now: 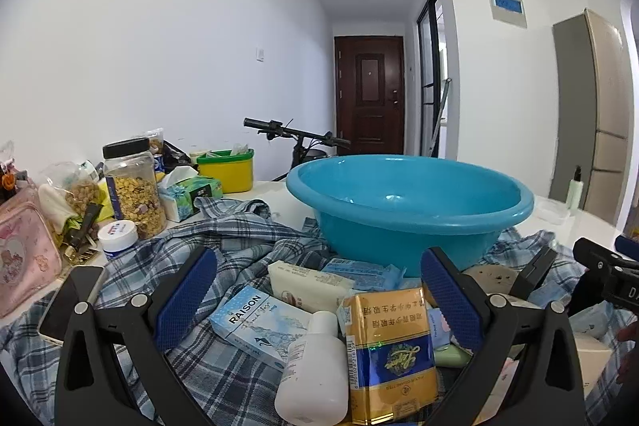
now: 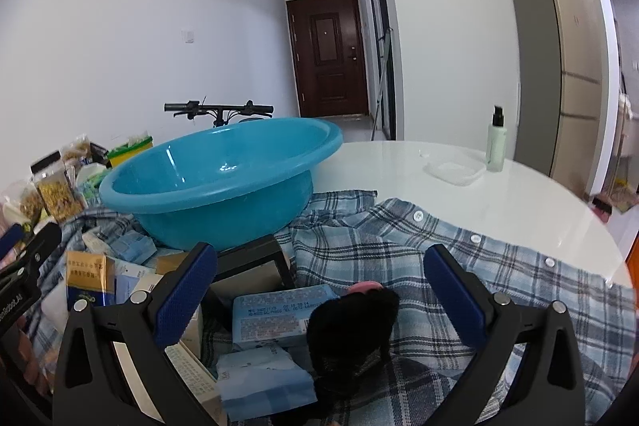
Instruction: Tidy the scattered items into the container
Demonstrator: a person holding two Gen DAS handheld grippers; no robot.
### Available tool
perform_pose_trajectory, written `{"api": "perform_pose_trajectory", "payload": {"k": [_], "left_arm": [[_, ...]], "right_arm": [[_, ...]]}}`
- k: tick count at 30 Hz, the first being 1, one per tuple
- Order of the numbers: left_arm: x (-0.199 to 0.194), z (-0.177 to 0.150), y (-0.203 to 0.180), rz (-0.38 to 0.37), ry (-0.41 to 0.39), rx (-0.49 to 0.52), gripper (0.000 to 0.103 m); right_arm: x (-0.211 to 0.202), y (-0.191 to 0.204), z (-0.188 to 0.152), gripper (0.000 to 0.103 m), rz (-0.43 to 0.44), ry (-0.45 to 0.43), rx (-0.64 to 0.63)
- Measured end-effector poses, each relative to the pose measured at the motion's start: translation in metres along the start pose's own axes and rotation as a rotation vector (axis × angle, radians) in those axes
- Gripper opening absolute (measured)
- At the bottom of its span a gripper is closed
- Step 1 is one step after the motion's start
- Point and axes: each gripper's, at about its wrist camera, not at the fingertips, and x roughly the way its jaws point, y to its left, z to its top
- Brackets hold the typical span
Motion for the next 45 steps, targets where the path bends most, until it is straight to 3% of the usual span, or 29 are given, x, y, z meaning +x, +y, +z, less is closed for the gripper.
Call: {"api": "perform_pose_trajectory", "payload": {"k": [10, 15, 20, 23, 27, 32, 38, 45], "left_arm": [[0.002, -0.001, -0.002, -0.143, 0.018, 0.008, 0.103], [-0.004, -0.001, -0.012, -0.190, 0.002, 0.061, 0.103], [-0.005, 0.000, -0.008, -0.248, 0.010, 0.011, 0.103], [-0.006, -0.001, -0.012, -0.250, 0.019, 0.040, 0.103], [-0.008, -0.001, -0.014, -0.291, 0.036, 0.021, 0.103], [-0.011, 0.000, -0.012, -0.198, 0.013, 0.035, 0.103], [-0.005, -0.001, -0.005, -0.136, 0.040, 0.010, 0.103], [-0.003, -0.002, -0.003, -0.129, 0.038, 0.002, 0.103]], "right_arm": [[-0.004, 0.006, -0.001, 0.103, 0.031, -0.009, -0.066], [-0.013, 0.008, 0.002, 0.103, 0.026, -0.070, -0.090], [-0.014, -0.001, 0.001, 0.103, 0.035, -0.064, -0.009], [-0.011, -0.007, 0.001, 0.103, 0.052, -0.023, 0.038], [-0.009, -0.003, 0.000, 0.103, 0.057, -0.014, 0.013], [-0.013, 0.005, -0.001, 0.103, 0.061, -0.031, -0.034], [-0.008, 0.009, -0.002, 0.103, 0.055, -0.006, -0.044], [-0.009, 0.008, -0.002, 0.103, -0.015, -0.019, -0.024]]}}
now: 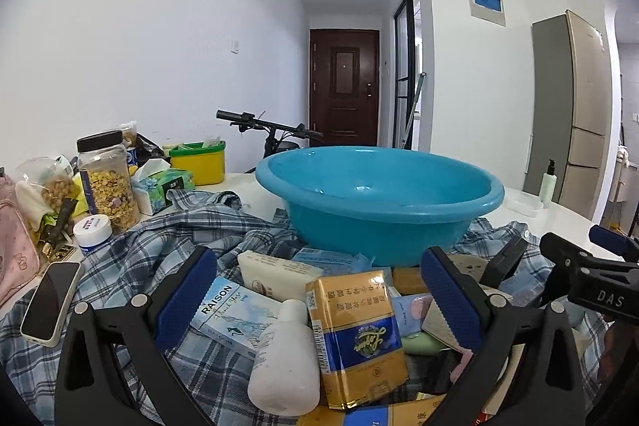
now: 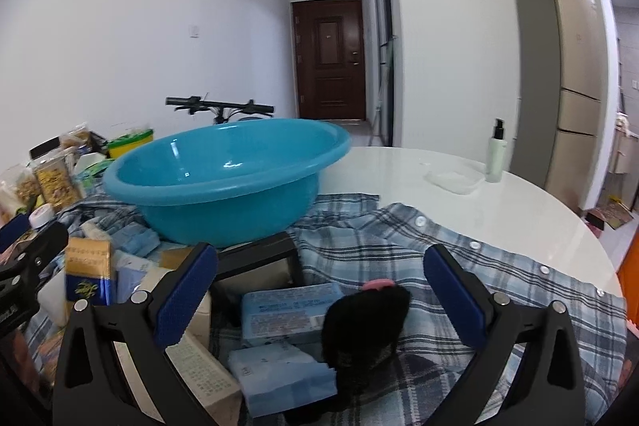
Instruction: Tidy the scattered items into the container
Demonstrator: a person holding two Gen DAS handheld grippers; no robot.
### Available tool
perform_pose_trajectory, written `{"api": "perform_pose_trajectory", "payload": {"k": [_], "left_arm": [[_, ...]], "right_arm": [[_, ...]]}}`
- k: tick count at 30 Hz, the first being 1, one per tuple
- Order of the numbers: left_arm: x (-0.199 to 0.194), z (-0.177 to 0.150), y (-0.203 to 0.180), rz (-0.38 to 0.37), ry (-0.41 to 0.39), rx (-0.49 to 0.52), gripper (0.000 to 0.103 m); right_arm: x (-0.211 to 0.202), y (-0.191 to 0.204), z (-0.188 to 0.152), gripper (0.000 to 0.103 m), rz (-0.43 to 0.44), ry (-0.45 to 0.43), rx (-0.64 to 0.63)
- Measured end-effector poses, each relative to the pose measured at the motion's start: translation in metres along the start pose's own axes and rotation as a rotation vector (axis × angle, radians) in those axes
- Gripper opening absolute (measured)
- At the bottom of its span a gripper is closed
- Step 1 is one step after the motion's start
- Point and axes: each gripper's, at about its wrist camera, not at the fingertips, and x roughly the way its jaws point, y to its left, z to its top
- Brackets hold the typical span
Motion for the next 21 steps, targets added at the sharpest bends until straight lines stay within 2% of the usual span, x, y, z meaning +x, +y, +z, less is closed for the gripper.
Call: {"api": "perform_pose_trajectory", "payload": {"k": [2, 9, 14, 16, 19, 21], "left_arm": [[-0.0001, -0.0003, -0.0004, 0.003, -0.003, 0.002, 0.103], [0.0011, 0.0008, -0.0035, 0.020, -0.008, 0.012, 0.103], [0.0003, 0.0005, -0.0021, -0.005, -0.011, 0.003, 0.103], [0.0006, 0.0003, -0.0027, -0.016, -0.006, 0.004, 0.103], [0.0018, 0.0007, -0.0054, -0.060, 0.005, 0.012, 0.103], [0.0009, 0.0008, -0.0071, -0.027, 0.000, 0.014, 0.103]], "right_arm": [[-0.0022, -0.0026, 0.0000, 0.103, 0.039, -0.016, 0.011], [-0.0039, -0.0017, 0.0013, 0.103, 0.086, -0.036, 0.017], [-0.0013, -0.0013, 0.0016, 0.103, 0.083, -0.023, 0.023], [-0.0001, 0.0002, 0.0010, 0.103, 0.107, -0.014, 0.017], [0.0013, 0.0047, 0.0010, 0.103, 0.110, -0.004, 0.001], [0.0015, 0.0050, 0.0010, 0.103, 0.108, -0.003, 0.001]]}}
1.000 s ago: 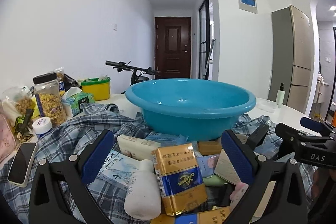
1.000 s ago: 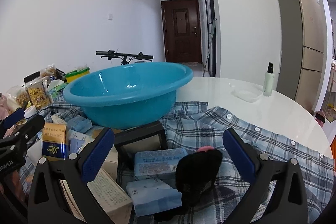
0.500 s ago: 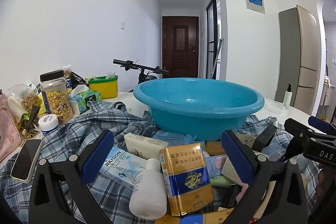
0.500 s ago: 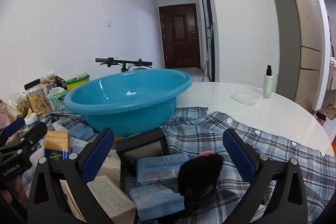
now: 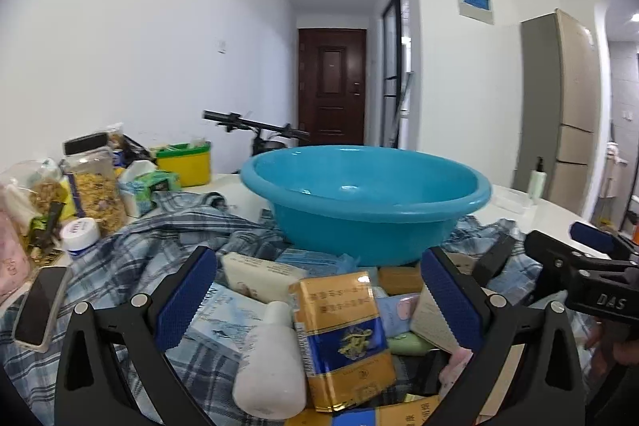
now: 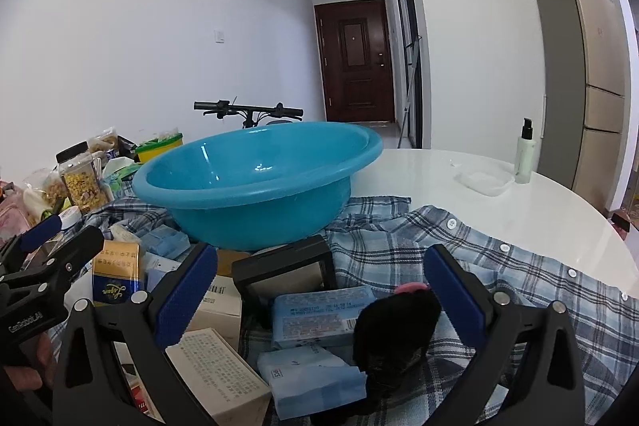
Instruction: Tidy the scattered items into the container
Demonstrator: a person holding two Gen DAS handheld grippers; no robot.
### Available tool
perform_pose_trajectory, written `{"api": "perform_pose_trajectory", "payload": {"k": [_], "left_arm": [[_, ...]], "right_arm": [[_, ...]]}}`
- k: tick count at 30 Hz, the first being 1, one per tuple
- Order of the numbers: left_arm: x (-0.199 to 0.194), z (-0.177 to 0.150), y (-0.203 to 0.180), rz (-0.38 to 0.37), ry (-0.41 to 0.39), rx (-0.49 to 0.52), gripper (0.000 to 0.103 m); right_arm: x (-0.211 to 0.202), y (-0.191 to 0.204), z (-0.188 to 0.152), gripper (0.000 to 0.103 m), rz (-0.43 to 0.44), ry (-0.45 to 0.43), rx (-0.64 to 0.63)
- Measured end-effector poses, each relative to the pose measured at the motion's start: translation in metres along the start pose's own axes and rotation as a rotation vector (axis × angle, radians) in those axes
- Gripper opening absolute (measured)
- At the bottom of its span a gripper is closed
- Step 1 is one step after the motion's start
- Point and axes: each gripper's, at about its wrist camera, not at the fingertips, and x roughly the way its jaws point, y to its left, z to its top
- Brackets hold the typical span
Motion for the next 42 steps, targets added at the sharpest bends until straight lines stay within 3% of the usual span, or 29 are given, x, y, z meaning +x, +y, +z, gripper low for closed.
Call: {"api": "perform_pose_trajectory", "payload": {"k": [13, 16, 29, 36, 42], "left_arm": [[-0.001, 0.000, -0.001, 0.001, -0.006, 0.006, 0.103], [0.001, 0.000, 0.000, 0.007, 0.007, 0.003, 0.103], [0.007, 0.003, -0.005, 0.003, 0.039, 0.039, 0.103], [0.007, 0.032, 0.001, -0.015, 0.073, -0.012, 0.103], [-0.002, 0.075, 0.016, -0.037, 0.038, -0.084, 0.103]], "right_arm": [[0.005, -0.003, -0.002, 0.103, -0.020, 0.036, 0.018], [0.009, -0.005, -0.001, 0.091, -0.035, 0.056, 0.023], [0.013, -0.006, 0.002, 0.091, -0.039, 0.101, 0.025], [0.006, -0.003, 0.028, 0.091, -0.054, 0.118, -0.011], [0.001, 0.006, 0.052, 0.091, -0.045, 0.107, -0.040]]}}
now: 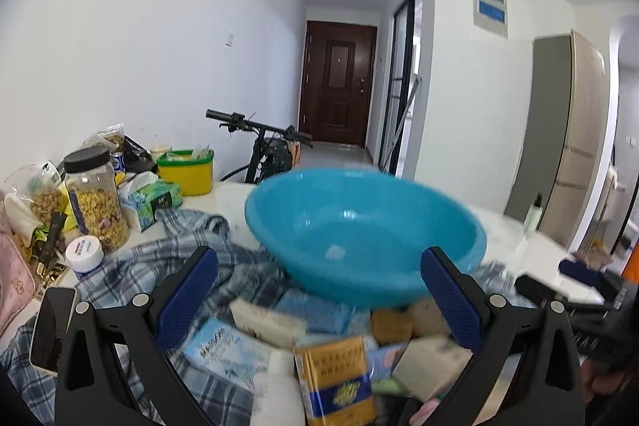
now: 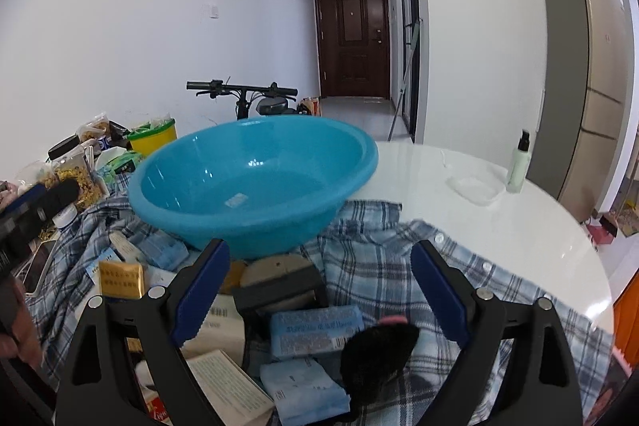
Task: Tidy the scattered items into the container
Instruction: 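Lower the left gripper toward the gold-and-blue box among the items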
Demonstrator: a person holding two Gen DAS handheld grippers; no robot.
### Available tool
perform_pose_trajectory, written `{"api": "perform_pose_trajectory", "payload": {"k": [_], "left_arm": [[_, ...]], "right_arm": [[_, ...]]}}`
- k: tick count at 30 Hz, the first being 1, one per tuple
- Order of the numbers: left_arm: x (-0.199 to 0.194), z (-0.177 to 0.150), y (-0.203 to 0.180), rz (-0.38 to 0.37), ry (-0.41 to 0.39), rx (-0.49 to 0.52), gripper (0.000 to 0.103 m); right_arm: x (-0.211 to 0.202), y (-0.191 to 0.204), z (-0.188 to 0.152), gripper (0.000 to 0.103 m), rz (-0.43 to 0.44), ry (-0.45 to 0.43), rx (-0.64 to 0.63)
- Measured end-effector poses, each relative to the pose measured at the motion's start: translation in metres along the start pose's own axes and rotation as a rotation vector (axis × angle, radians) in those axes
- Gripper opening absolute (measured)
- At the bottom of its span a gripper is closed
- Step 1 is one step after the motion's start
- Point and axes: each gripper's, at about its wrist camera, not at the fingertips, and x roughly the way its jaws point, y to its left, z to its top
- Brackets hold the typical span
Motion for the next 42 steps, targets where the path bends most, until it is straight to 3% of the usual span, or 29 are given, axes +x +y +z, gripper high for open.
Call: {"api": "perform_pose_trajectory", "payload": {"k": [6, 11, 19, 23, 29, 33, 39, 42], "left_arm": [[-0.003, 0.032, 0.004, 0.011, -0.008, 0.021, 0.103], [0.007, 0.046, 0.009, -0.002, 0.067, -0.001, 0.103], [0.024, 0.052, -0.003, -0.033, 0.181, 0.048, 0.103], [0.024, 0.056, -0.006, -0.084, 0.182, 0.076, 0.103], [0.029, 0.064, -0.006, -0.025, 0.202, 0.112, 0.103], [0.039, 0.060, -0.006, -0.076, 0.273, 0.121, 0.103], [0.046, 0.051, -0.006, -0.035, 0.288, 0.122, 0.103], [0.048, 0.047, -0.005, -0.063, 0.305, 0.103, 0.103]], "right_arm": [[-0.005, 0.006, 0.023, 0.091, 0.017, -0.019, -0.008], [-0.007, 0.014, 0.043, 0.092, -0.004, -0.020, -0.039], [0.008, 0.020, 0.062, 0.094, -0.004, 0.060, -0.064], [0.009, 0.025, 0.067, 0.103, 0.007, 0.072, -0.087], [0.014, 0.030, 0.070, 0.103, 0.030, 0.083, -0.088], [0.018, 0.033, 0.069, 0.103, 0.052, 0.105, -0.084], [0.016, 0.037, 0.069, 0.103, 0.058, 0.105, -0.101], [0.015, 0.037, 0.067, 0.103, 0.062, 0.107, -0.107]]}}
